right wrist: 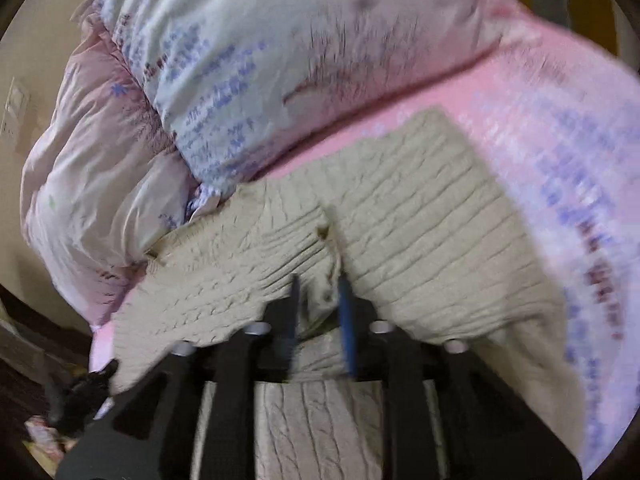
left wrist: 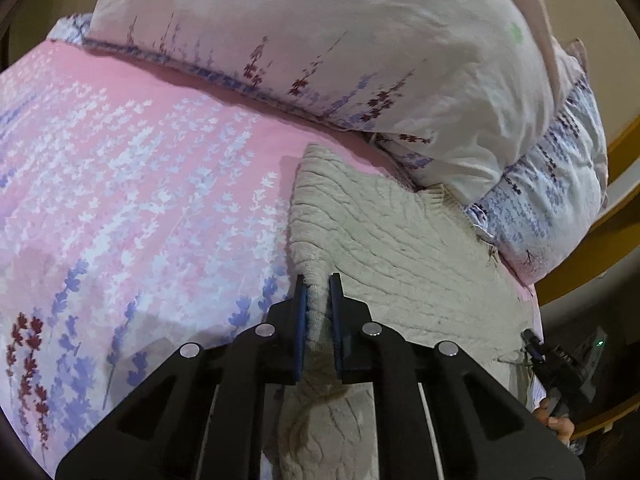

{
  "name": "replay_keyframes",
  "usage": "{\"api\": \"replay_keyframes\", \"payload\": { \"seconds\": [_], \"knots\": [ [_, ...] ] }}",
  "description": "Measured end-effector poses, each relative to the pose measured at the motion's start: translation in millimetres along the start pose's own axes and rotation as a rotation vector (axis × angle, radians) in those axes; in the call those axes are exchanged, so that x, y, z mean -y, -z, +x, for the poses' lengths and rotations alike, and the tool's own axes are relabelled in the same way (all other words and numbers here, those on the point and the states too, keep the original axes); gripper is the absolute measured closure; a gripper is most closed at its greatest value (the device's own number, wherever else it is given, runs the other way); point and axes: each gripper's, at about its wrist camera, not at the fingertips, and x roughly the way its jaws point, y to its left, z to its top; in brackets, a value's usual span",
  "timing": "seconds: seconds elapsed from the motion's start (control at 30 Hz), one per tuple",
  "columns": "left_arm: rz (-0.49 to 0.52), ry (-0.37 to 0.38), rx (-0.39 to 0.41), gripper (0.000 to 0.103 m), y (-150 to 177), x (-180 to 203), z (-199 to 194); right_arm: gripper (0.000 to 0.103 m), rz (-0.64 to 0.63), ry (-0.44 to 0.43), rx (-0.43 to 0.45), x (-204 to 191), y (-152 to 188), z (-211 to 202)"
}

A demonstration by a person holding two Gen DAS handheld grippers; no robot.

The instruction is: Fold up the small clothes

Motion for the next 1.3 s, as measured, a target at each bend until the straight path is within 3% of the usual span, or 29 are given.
{"api": "replay_keyframes", "payload": {
  "seconds": [0.07,0.13,0.27,0.4,0.47,0.57,0.7,0.93,1.1,1.2,1.3],
  "knots": [
    [0.02,-0.012,0.034,0.091,2,3,-11,0.058,-0.032,-0.014,0.061,-3,0,-15],
    [0.065,-0.019,0.085,0.09,4,11,-25,0.058,-0.086,-0.055,0.065,-12,-1,-19],
    [0.143,0.002,0.087,0.064,8,30,-27,0.058,-0.147,-0.121,-0.019,-27,2,-2],
    [0.161,-0.035,-0.006,0.064,14,36,-1,0.055,-0.146,-0.089,-0.113,-29,13,22],
    [0.173,-0.049,-0.002,0.063,17,37,4,0.055,-0.177,-0.086,-0.111,-30,16,18],
    [0.146,-0.02,-0.02,0.063,20,35,-6,0.04,-0.162,-0.126,-0.131,-25,17,1],
    [0.122,0.049,-0.036,0.057,40,22,-45,0.037,-0.169,-0.176,-0.101,0,28,-48],
    [0.05,0.062,-0.086,0.056,98,-17,-93,0.037,-0.068,-0.119,-0.102,86,62,-120],
    [-0.039,0.131,-0.078,0.056,138,-27,-121,0.041,-0.04,-0.135,-0.143,115,93,-136],
    [-0.065,0.181,-0.092,0.057,160,-20,-133,0.06,-0.02,-0.227,-0.195,115,106,-142],
    [-0.057,0.223,-0.117,0.057,182,-6,-141,0.067,0.0,-0.311,-0.237,117,124,-147]
  ]
}}
